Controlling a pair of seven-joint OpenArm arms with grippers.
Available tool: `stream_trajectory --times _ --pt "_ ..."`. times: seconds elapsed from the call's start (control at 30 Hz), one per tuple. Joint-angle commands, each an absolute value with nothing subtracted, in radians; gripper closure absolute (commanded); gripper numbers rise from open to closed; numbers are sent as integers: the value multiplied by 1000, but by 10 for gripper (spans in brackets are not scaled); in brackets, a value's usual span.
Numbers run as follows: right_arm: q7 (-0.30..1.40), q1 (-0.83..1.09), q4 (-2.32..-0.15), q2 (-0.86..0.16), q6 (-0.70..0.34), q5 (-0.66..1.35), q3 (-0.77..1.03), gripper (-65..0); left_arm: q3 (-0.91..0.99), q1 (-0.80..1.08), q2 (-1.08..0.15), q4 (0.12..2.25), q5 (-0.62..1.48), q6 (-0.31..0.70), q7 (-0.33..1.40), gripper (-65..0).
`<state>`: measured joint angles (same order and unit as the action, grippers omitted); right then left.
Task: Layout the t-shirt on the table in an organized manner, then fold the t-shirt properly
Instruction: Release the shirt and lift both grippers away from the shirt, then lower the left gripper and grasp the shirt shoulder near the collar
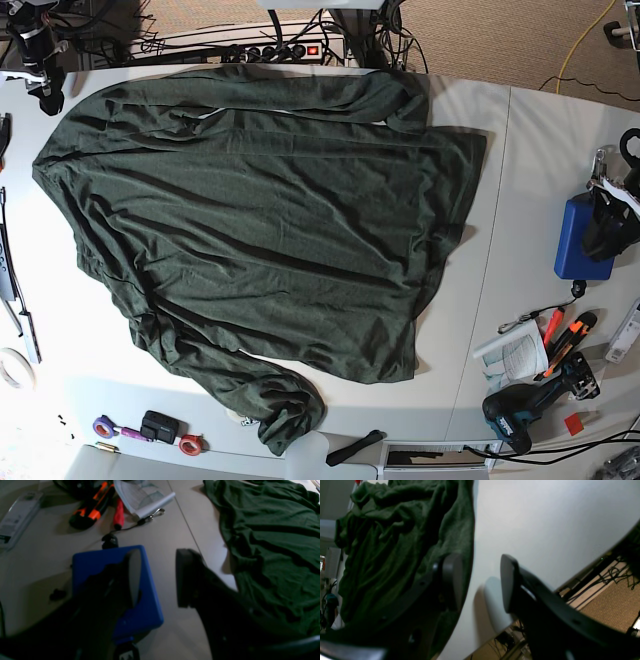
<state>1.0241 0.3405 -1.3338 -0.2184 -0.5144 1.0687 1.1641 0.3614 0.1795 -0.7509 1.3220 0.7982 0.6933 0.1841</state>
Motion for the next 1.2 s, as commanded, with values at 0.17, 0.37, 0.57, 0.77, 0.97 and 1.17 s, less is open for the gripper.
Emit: stream_trajectory --times 0.17,0.37,0.57,0.77,0.97,1.17 --pt "1021 347 -1346 -237 -527 1095 1089 -251 374 168 -778 1336 823 698 160 -242" --pt "1014 347 -1346 -184 -528 1075 1022 -251 374 168 -778 1336 823 698 160 -242" --pt "1014 349 -1346 -172 -528 1073 1022 -251 374 168 -779 1336 824 698 160 -242" --pt "1018 349 -1346 -171 -529 1073 1022 -88 374 169 -776 1336 908 698 237 -242" --pt "1021 349 -1346 -171 -544 1072 1022 0 374 179 -733 1336 1052 698 488 -248" --pt "1021 349 -1346 -171 -544 1072 1022 0 374 292 -670 1337 1254 698 626 -265"
